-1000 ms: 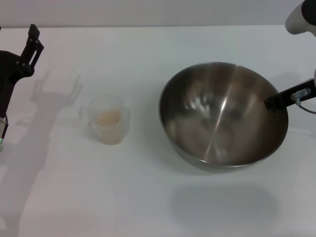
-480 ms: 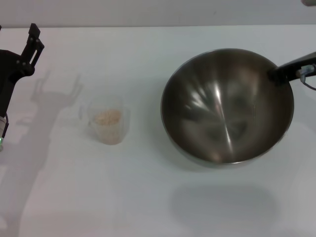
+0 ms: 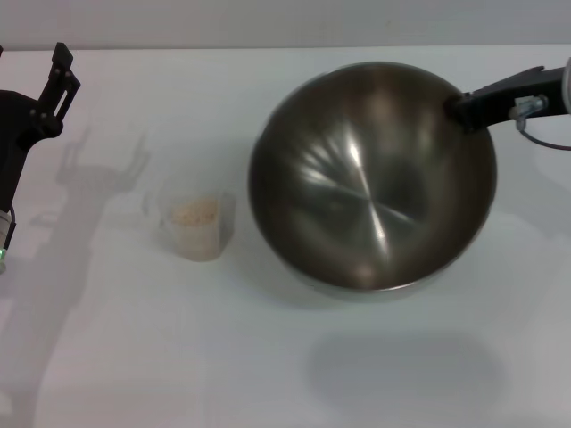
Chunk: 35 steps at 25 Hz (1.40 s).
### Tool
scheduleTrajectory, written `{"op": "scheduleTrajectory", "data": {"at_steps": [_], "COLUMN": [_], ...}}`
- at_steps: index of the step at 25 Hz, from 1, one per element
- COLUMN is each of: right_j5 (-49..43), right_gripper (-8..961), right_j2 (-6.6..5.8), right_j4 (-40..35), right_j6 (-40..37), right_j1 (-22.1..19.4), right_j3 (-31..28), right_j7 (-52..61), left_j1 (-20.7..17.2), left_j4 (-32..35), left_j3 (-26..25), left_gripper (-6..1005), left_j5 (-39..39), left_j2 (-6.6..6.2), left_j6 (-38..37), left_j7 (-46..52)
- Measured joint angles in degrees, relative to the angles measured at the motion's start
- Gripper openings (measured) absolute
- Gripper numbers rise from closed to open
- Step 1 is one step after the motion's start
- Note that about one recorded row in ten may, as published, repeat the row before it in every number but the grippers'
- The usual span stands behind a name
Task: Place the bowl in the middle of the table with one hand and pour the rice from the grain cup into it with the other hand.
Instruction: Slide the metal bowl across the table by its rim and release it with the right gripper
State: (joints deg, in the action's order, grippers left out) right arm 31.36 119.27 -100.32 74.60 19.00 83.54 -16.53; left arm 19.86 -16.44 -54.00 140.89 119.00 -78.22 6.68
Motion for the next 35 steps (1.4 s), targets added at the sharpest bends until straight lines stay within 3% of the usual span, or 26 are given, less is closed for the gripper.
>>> {"op": "scheduleTrajectory", "data": {"at_steps": [25,35], "right_j5": [6.5,6.2], "right_gripper": [36,42], "right_j2": [-0.09,-0.22], "right_j4": [13.7,16.5], "right_j6": [-6.3,-3.7], "right_j1": [2.1,4.1], "right_j3": [4.0,4.0], "right_j7": [-0.8,-0.3], "left_j1": [-0.5,-0.4], "left_j4": [0.0,-0.2], "left_j3": [0.4,0.4], "left_gripper": [824,825], "left_j5": [0.0,0.1], "left_j2": [-0.09,-0.06], "left_j6": [-0.3,-0.2], "left_j7": [0.1,0.1]}}
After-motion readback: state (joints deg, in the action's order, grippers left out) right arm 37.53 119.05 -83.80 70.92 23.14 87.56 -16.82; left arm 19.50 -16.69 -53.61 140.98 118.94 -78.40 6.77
